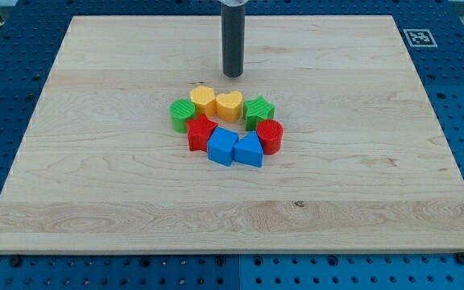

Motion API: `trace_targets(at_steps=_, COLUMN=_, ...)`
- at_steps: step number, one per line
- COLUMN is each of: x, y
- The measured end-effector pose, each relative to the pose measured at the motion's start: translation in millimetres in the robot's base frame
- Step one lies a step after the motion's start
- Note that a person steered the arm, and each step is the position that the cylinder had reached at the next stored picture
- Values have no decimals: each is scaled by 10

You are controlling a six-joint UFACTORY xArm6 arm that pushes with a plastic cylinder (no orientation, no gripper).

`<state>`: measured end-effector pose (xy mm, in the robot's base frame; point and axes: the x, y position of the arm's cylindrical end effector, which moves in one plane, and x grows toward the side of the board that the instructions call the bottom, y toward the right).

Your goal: Place your arm parallel to left of green circle

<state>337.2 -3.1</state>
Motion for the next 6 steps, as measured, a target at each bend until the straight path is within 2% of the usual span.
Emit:
trace_targets(at_steps=1, x=-190, y=-253)
trace_targets(at_steps=3, x=-119, y=-1460)
trace_targets(at_steps=4, x=160, y=-1663)
trace_targets(at_steps=6, x=740, y=-1694)
